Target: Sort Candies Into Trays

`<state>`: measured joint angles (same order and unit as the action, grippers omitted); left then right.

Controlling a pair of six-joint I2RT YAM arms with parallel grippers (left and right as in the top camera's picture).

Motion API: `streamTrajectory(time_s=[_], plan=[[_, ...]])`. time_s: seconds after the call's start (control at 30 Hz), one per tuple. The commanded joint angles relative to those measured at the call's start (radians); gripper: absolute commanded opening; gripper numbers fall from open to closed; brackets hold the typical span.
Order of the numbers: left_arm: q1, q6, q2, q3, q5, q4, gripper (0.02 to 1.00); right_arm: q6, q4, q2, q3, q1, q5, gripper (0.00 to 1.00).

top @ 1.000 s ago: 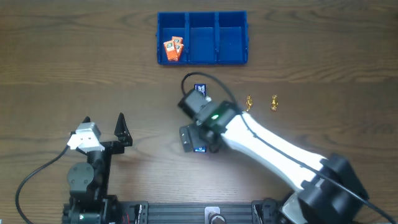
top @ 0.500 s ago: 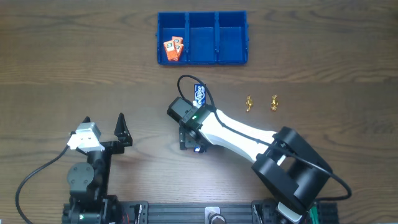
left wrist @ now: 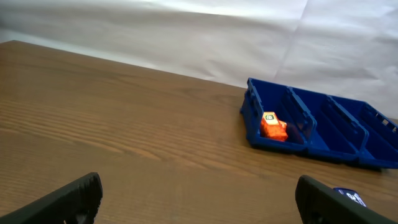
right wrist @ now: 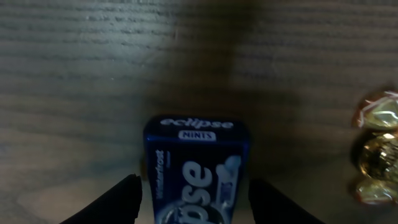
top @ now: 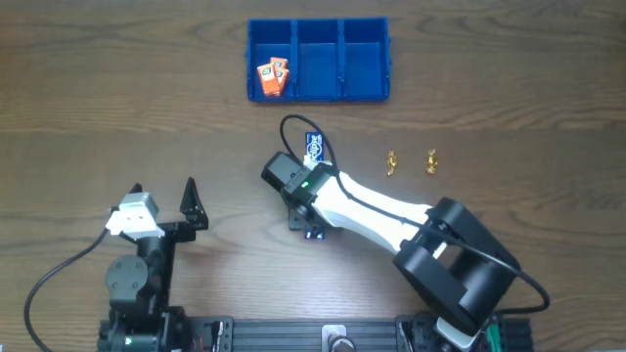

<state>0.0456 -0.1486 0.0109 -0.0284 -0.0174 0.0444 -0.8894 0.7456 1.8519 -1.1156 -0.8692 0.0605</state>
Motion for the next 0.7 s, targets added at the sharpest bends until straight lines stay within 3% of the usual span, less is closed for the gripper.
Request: streamTrajectory(time_s=[0.03, 0.2, 0.37, 0.43, 0.57, 0.7], plan=[[-0.006, 0.014, -0.006, 0.023, 0.013, 0.034, 0.998, -0.019, -0.005, 0.037, -0.013, -0.007, 0.018, 0.568], [-0.006, 0.014, -0.006, 0.023, 0.013, 0.034, 0.998, -0.024, -0.005, 0.037, -0.013, -0.007, 0.017, 0.389], [-0.006, 0.014, -0.006, 0.023, 0.013, 0.034, 0.998, -0.024, -0.011, 0.032, -0.022, -0.032, 0.029, 0.264], [-0.006, 0.014, -0.006, 0.023, 0.013, 0.034, 0.998, -0.023, -0.002, 0.013, -0.037, -0.045, 0.043, 0.257], [-0.006, 0.014, -0.006, 0.023, 0.013, 0.034, 0.998, 0.013, 0.108, -0.045, -0.141, -0.039, 0.165, 0.251], [-0.006, 0.014, -0.006, 0.023, 0.013, 0.034, 0.998, 0.149, 0.301, -0.054, -0.444, 0.039, 0.283, 0.233]])
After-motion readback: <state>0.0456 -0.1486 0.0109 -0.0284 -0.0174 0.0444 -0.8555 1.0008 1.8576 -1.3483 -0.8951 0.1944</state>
